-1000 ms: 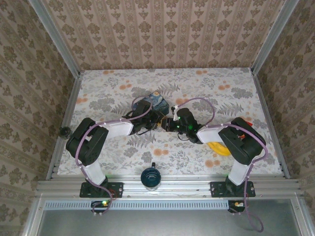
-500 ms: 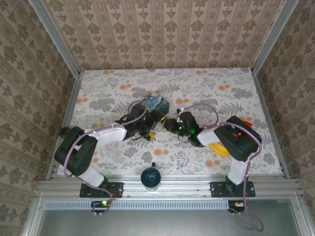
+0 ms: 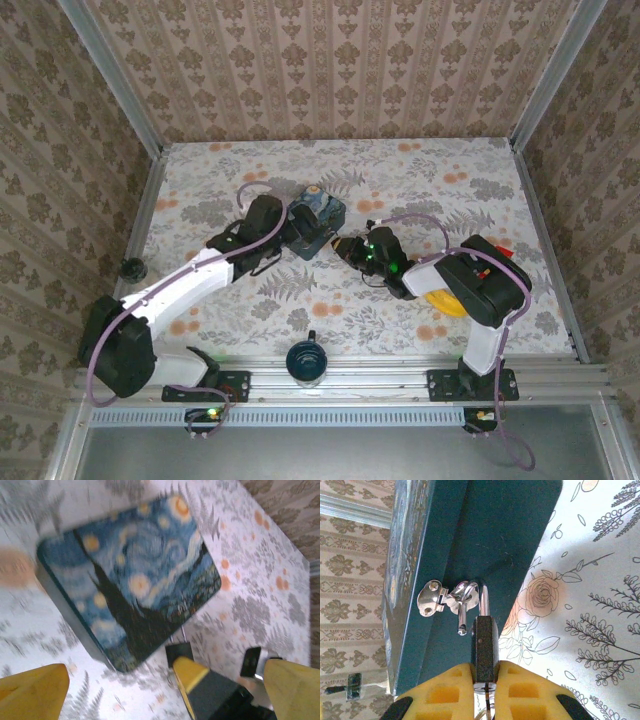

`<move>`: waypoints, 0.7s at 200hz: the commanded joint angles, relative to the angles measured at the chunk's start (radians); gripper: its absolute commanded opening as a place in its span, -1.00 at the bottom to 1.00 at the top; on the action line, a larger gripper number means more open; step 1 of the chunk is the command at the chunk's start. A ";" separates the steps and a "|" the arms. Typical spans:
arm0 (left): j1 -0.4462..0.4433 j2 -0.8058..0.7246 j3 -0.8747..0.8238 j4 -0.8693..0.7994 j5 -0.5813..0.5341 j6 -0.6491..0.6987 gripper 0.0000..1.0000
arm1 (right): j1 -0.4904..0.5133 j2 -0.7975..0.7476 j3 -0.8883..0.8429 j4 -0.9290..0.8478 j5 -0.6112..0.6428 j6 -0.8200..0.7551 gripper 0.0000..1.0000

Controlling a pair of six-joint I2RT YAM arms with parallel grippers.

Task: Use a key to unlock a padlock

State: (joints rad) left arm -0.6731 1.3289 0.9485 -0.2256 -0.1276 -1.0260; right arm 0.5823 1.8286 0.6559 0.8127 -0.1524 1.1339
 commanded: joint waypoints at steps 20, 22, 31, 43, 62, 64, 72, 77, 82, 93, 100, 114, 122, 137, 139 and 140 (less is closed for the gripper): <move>-0.016 0.064 0.096 -0.097 -0.273 0.339 1.00 | 0.000 0.014 0.003 0.008 0.048 0.017 -1.00; -0.017 0.069 0.100 -0.099 -0.282 0.345 1.00 | 0.001 0.015 0.004 0.004 0.048 0.015 -1.00; -0.020 0.094 0.117 -0.116 -0.307 0.366 1.00 | 0.002 0.010 0.010 -0.022 0.050 -0.002 -1.00; -0.021 0.130 0.137 -0.130 -0.314 0.405 1.00 | 0.008 0.003 0.023 -0.078 0.061 -0.035 -1.00; -0.023 0.186 0.165 -0.154 -0.313 0.438 1.00 | 0.023 -0.005 0.049 -0.172 0.090 -0.099 -0.98; -0.023 0.191 0.168 -0.155 -0.314 0.441 1.00 | 0.023 -0.006 0.051 -0.181 0.094 -0.104 -0.97; -0.024 0.210 0.176 -0.158 -0.314 0.449 1.00 | 0.028 -0.007 0.060 -0.210 0.106 -0.124 -0.92; -0.025 0.218 0.179 -0.160 -0.317 0.451 1.00 | 0.030 -0.008 0.066 -0.228 0.111 -0.134 -0.82; -0.024 0.227 0.180 -0.158 -0.321 0.455 1.00 | 0.032 -0.008 0.071 -0.240 0.114 -0.142 -0.70; -0.025 0.243 0.182 -0.155 -0.332 0.464 1.00 | 0.034 -0.008 0.076 -0.246 0.114 -0.156 -0.62; -0.025 0.252 0.183 -0.153 -0.338 0.467 1.00 | 0.036 -0.008 0.079 -0.251 0.115 -0.165 -0.61; -0.026 0.270 0.185 -0.155 -0.345 0.472 1.00 | 0.037 -0.012 0.083 -0.268 0.123 -0.177 -0.60; -0.024 0.277 0.186 -0.156 -0.345 0.474 1.00 | 0.037 -0.016 0.085 -0.276 0.127 -0.184 -0.60; -0.025 0.285 0.186 -0.157 -0.348 0.472 1.00 | 0.038 -0.025 0.088 -0.301 0.138 -0.194 -0.58; -0.025 0.285 0.185 -0.157 -0.348 0.472 1.00 | 0.039 -0.025 0.089 -0.305 0.138 -0.196 -0.57; -0.024 0.286 0.185 -0.156 -0.348 0.472 1.00 | 0.040 -0.026 0.089 -0.308 0.139 -0.196 -0.57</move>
State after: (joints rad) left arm -0.6941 1.5974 1.1015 -0.3603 -0.4377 -0.5861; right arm 0.6167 1.8278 0.7254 0.5949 -0.0769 0.9855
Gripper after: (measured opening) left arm 0.999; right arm 0.202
